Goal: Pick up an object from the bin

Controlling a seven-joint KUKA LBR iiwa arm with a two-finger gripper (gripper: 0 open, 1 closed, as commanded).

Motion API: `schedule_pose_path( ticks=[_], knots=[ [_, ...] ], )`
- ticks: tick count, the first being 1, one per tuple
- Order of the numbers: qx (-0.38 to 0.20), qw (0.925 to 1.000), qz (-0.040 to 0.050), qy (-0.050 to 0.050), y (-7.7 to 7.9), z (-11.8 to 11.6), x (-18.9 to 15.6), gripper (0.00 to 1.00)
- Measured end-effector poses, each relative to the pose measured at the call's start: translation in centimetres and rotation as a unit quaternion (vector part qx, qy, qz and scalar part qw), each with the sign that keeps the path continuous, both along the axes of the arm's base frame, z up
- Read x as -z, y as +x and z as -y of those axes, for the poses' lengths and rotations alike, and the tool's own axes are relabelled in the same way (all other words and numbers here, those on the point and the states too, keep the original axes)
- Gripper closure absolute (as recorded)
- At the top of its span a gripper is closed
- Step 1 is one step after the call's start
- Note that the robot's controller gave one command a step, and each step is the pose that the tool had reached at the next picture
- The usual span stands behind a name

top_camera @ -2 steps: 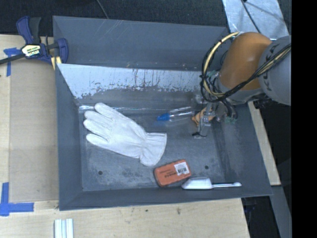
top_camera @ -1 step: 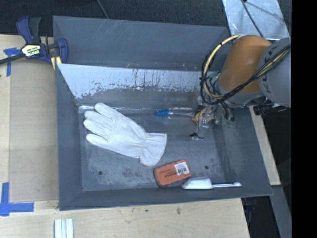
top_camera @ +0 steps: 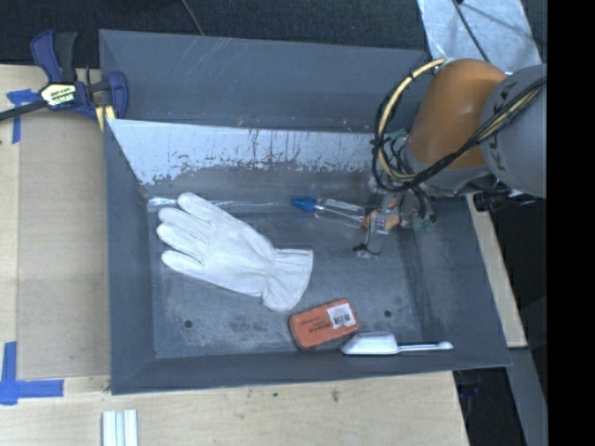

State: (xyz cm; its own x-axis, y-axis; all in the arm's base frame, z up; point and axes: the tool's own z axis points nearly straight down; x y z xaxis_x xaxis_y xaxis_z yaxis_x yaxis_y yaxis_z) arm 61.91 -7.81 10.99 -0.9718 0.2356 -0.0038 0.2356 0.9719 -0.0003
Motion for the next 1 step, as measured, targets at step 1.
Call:
schedule_pose_path(
  ticks=[1],
  knots=[
    [-0.038,0.9993,0.0002,0.0,-0.46,-6.24,-3.33,0.0]
  ],
)
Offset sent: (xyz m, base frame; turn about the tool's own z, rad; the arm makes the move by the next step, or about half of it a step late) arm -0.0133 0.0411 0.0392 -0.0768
